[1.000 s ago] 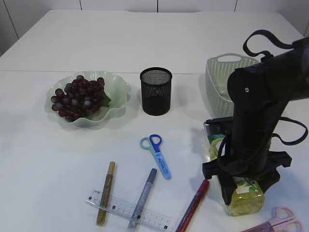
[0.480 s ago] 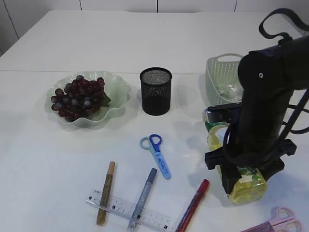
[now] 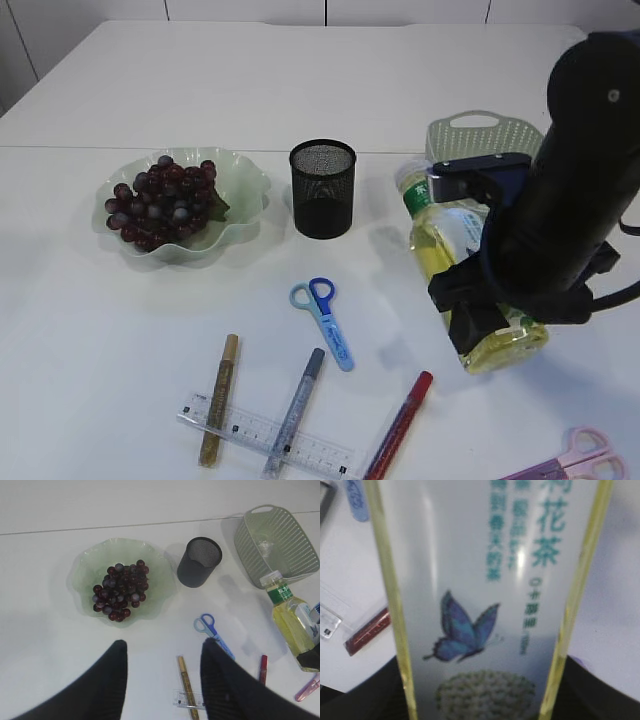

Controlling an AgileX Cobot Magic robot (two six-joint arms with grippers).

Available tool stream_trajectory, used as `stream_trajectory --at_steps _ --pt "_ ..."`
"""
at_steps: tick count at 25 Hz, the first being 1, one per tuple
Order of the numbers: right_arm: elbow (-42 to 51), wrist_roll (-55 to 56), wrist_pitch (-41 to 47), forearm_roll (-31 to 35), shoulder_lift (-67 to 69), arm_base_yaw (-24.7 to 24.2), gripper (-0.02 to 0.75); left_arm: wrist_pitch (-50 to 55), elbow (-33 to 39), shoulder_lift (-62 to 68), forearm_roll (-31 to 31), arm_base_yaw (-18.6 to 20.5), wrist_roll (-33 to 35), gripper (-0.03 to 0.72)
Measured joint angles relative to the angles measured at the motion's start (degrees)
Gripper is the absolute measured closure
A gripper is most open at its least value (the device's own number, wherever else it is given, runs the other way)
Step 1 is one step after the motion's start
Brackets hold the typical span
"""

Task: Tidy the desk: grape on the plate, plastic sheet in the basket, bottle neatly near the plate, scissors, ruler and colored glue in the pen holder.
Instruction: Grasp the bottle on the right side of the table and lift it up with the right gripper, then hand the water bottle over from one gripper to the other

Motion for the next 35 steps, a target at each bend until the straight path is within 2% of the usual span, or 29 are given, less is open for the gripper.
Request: stream_trajectory --at_steps 6,17,22,29,35 --pt "0.5 -10.0 -2.9 6.3 -3.5 0.0 0.258 0.0 0.0 0.0 0.2 0.0 0.0 0.365" --pt "4.1 -42.9 -5.6 31.6 -6.5 0.0 0.258 0.0 0.0 0.0 3.6 0.0 0.0 0.367" --pt "4.1 -54.8 -6.6 39.9 -7.7 0.0 0.258 0.0 0.5 0.0 4.9 0.0 0.0 0.367" --pt "4.3 -73.5 -6.5 53.1 -12.2 0.0 0.258 -1.4 10.3 0.0 5.4 0.0 0.0 0.373" --pt "4.3 -76.6 -4.8 56.1 -14.6 0.0 0.258 -8.2 18.3 0.0 4.6 0.0 1.0 0.374"
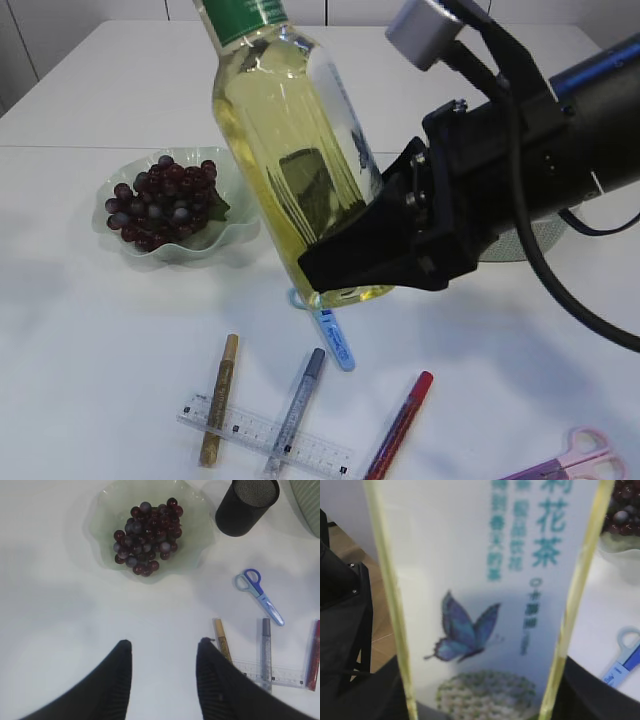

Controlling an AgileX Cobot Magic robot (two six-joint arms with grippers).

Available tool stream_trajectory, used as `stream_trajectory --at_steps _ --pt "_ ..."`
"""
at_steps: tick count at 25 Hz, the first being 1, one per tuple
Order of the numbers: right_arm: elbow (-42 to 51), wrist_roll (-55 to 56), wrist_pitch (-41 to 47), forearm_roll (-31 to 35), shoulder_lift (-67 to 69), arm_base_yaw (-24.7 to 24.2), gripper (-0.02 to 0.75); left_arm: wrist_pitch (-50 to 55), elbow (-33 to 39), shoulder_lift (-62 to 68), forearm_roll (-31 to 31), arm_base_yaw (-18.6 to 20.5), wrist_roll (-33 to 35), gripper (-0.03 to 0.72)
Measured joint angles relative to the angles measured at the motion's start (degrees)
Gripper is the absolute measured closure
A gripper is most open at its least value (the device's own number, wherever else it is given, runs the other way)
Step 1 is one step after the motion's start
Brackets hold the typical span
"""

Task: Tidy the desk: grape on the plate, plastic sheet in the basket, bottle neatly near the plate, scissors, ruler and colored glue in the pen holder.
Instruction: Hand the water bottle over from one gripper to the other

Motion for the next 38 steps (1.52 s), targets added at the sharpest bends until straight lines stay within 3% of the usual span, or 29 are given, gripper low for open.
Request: stream_trajectory --at_steps 11,20,25,31,34,38 --pt "0.0 -0.3 5.7 1.3 0.0 0.0 0.258 -12.0 11.5 0.0 -0.3 0.0 0.6 0.374" --pt "0.0 -7.8 10.0 7.3 0.1 -0.3 0.258 -23.5 20.2 0.0 -4.3 0.0 4.8 0.374" --pt "0.0 -13.5 15.9 13.9 1.4 -4.3 0.258 -31.4 25.6 0.0 -8.0 0.0 8.4 0.373" --pt "0.0 -16.8 16.1 18.6 3.4 -10.0 0.258 -37.2 28.6 0.0 -10.2 0.0 9.7 0.374" --pt "0.0 -18.1 15.9 19.7 4.6 -10.7 0.258 -39.1 28.8 0.2 -13.2 0.0 12.4 0.374" --pt "0.0 -19.5 15.9 19.7 5.6 -10.7 0.258 -40.4 28.8 2.1 -24.5 0.0 22.0 0.370"
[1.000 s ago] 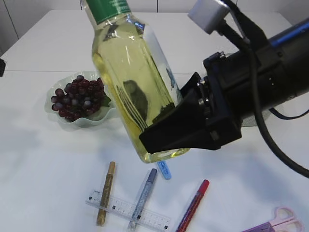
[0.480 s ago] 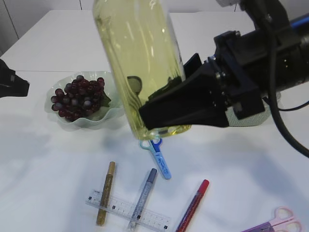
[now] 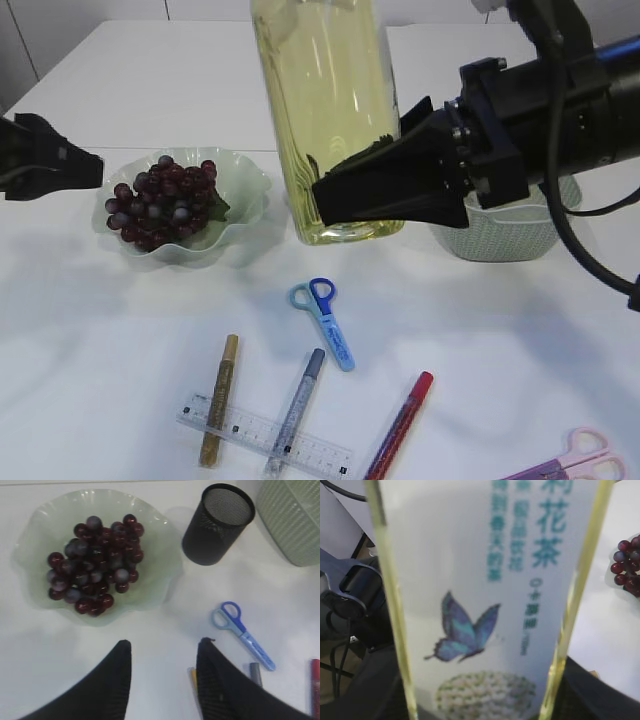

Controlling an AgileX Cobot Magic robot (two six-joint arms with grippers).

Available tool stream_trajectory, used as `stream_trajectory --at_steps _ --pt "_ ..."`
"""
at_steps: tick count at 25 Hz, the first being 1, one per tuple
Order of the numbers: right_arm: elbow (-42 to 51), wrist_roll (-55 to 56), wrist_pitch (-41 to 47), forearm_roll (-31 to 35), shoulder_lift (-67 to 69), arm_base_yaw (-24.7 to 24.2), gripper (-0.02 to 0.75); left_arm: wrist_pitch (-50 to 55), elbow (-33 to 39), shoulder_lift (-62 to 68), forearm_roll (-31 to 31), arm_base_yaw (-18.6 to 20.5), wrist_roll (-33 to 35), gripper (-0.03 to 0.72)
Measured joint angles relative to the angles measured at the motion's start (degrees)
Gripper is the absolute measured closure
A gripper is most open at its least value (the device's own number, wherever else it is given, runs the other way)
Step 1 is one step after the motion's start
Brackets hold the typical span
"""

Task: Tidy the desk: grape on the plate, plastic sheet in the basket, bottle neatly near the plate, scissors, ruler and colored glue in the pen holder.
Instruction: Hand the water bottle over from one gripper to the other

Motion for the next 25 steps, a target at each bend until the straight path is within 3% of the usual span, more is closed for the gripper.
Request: stream_trajectory --at_steps 7,14,18,25 --pt "0.0 -0.5 0.0 -0.6 0.0 0.0 0.258 0.9 0.1 1.5 -26.6 -2.1 22.6 0.274" --pt "0.0 -0.1 0.0 -2.2 0.0 0.0 0.258 14.0 0.1 1.5 -48.4 -2.1 40.2 0.214" --pt "0.0 0.2 0.0 -3.3 0.0 0.0 0.258 21.8 0.1 1.5 -54.3 -2.1 43.4 0.211" --pt "0.0 0.4 0.0 -3.4 0.0 0.0 0.258 30.0 0.1 1.5 -57.5 -2.1 45.6 0.211"
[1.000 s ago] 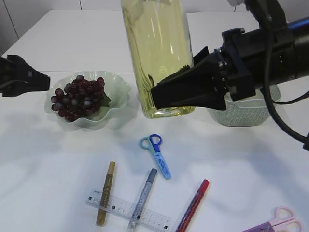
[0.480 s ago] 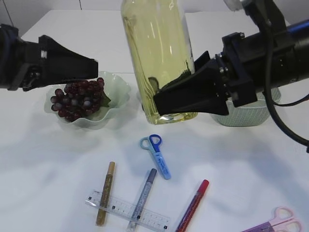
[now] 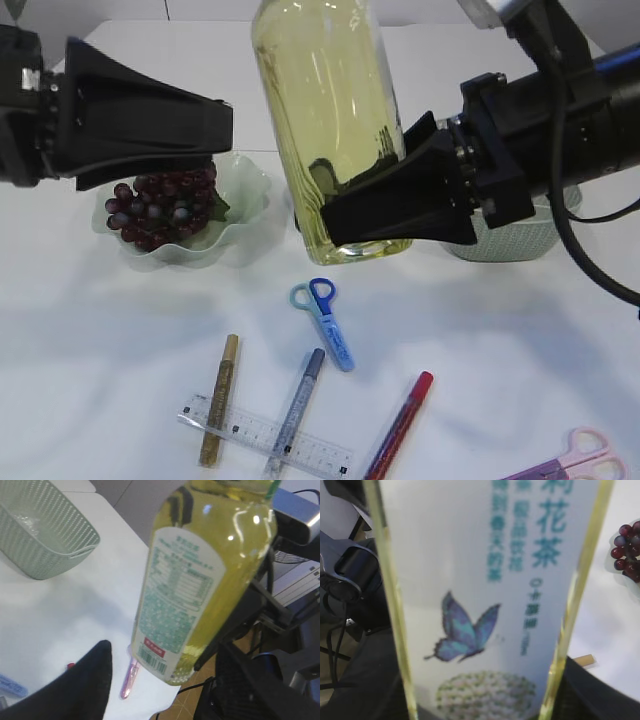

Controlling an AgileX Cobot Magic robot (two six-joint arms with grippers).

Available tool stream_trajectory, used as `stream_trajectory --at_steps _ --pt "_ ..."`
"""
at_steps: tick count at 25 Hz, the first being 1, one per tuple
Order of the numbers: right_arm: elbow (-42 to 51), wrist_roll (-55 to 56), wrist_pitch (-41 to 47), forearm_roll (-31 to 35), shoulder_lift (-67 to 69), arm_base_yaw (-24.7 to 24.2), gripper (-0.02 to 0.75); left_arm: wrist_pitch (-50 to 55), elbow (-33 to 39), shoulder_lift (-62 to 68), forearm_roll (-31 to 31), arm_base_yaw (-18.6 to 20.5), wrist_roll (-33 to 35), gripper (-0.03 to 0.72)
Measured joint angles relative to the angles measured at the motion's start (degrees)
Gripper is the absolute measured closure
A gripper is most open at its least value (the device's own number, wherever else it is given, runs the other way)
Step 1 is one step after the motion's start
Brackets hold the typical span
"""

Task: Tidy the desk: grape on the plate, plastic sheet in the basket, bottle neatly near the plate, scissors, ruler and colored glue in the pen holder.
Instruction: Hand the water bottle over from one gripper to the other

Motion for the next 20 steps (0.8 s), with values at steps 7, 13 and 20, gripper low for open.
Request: stream_trajectory --at_steps 7,13,20 --pt "0.0 1.5 0.0 0.0 0.0 0.0 0.258 0.1 0.0 0.0 -4.8 0.0 -0.3 0.216" --pt "0.0 2.9 0.0 0.0 0.0 0.0 0.258 0.0 0.0 0.0 -5.7 0.0 1.4 0.157" --pt "0.0 5.1 0.0 0.0 0.0 0.0 0.258 0.4 0.0 0.4 -7.7 0.0 7.7 0.068"
